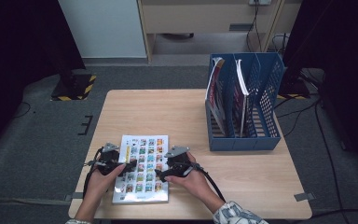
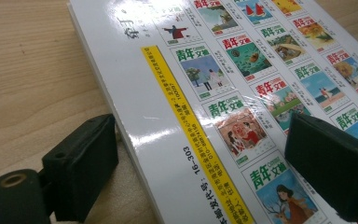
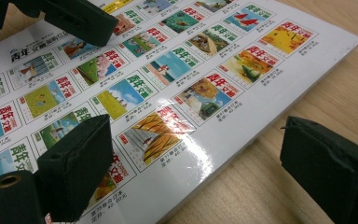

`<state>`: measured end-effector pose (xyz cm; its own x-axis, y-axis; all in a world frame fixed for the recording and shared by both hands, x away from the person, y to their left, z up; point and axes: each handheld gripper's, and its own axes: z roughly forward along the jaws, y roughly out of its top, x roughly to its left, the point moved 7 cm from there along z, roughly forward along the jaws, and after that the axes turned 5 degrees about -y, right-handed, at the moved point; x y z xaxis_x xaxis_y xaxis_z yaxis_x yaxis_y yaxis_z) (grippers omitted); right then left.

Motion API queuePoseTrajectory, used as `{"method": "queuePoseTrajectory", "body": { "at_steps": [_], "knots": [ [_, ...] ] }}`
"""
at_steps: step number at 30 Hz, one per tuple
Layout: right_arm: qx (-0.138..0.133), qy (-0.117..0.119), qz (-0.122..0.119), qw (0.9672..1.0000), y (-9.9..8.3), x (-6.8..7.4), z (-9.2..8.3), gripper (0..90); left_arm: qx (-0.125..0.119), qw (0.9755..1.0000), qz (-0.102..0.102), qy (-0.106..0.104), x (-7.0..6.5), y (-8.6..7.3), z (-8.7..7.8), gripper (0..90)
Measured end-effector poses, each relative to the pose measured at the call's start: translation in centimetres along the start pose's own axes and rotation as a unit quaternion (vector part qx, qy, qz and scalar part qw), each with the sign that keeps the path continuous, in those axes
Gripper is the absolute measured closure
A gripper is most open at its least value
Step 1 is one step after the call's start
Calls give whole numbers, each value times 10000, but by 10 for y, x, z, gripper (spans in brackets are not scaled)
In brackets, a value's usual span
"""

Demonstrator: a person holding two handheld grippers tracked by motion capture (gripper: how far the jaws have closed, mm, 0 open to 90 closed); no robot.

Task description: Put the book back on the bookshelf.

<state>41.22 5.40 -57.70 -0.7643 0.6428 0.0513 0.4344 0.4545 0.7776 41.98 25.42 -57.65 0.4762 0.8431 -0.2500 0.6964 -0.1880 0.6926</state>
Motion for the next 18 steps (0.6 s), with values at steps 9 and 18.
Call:
{"method": "queuePoseTrajectory", "body": {
  "at_steps": [9, 18],
  "knots": [
    [131, 251, 458, 9985, -4, -2, 2, 112, 7, 10000, 41, 9, -1, 3, 6, 29],
    [130, 300, 474, 9983, -3, 2, 3, 105, -21, 9992, -76, 381, 2, 9, -4, 248]
  ]
}}
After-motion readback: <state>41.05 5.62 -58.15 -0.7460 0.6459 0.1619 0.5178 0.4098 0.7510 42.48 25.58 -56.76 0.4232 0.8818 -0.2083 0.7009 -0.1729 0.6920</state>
